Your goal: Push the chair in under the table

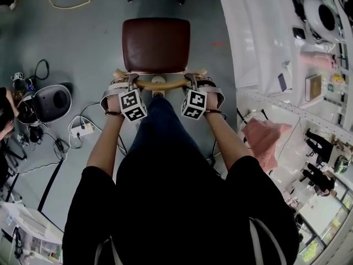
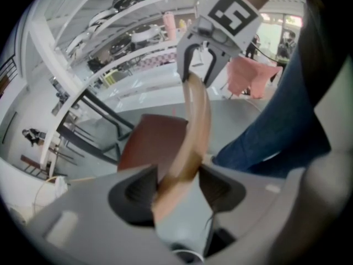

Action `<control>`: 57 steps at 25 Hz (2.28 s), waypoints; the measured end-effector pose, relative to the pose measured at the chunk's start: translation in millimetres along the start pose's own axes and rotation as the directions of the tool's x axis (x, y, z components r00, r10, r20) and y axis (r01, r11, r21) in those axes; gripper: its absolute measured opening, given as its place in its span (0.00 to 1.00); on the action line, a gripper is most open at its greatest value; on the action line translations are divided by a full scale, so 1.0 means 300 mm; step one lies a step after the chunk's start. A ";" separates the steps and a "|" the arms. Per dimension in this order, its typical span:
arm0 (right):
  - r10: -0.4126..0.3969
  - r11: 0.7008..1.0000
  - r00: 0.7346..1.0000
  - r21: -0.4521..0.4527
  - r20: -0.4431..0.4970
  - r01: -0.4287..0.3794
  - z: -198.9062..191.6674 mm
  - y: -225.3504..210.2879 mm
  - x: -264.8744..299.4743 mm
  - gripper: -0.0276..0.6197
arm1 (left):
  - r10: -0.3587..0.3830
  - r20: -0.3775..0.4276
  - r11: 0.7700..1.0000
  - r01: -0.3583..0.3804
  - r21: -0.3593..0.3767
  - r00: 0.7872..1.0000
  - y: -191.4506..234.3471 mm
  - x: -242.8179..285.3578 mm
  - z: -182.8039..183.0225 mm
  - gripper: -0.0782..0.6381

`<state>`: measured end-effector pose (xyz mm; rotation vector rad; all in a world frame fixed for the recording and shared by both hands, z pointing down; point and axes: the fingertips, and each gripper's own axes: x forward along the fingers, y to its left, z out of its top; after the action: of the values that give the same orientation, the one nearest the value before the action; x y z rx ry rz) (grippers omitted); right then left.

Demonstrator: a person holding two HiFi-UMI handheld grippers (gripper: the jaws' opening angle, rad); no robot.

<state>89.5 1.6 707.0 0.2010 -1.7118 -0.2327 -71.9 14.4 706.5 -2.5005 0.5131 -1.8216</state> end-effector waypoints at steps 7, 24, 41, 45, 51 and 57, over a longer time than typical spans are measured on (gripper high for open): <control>0.002 1.000 1.000 -0.002 0.022 -0.002 0.029 -0.135 0.044 0.33 | -0.007 -0.047 1.000 0.007 -0.004 0.999 0.148 0.039 -0.011 0.45; 0.001 1.000 1.000 -0.018 0.028 0.000 0.047 -0.446 0.138 0.32 | 0.023 -0.088 0.999 -0.027 -0.043 0.996 0.457 0.119 0.014 0.45; -0.009 1.000 1.000 0.010 -0.021 0.010 0.078 -0.707 0.222 0.33 | 0.000 -0.054 1.000 0.000 0.001 0.999 0.733 0.184 0.024 0.45; -0.012 1.000 0.999 0.024 -0.030 0.013 0.095 -0.773 0.236 0.33 | -0.007 -0.047 1.000 0.008 0.006 0.999 0.803 0.198 0.021 0.45; -0.005 0.999 0.998 0.034 -0.064 0.007 0.109 -0.839 0.255 0.33 | -0.001 -0.025 1.000 0.001 0.027 1.000 0.888 0.204 0.021 0.45; -0.016 0.999 0.997 0.048 -0.074 0.019 0.122 -0.895 0.276 0.33 | 0.007 -0.019 0.999 -0.006 0.039 1.000 0.957 0.222 0.015 0.45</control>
<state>40.9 -277.6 708.6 0.2578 -1.6441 -0.1944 -123.6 -275.7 710.7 -2.4560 0.4807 -1.8363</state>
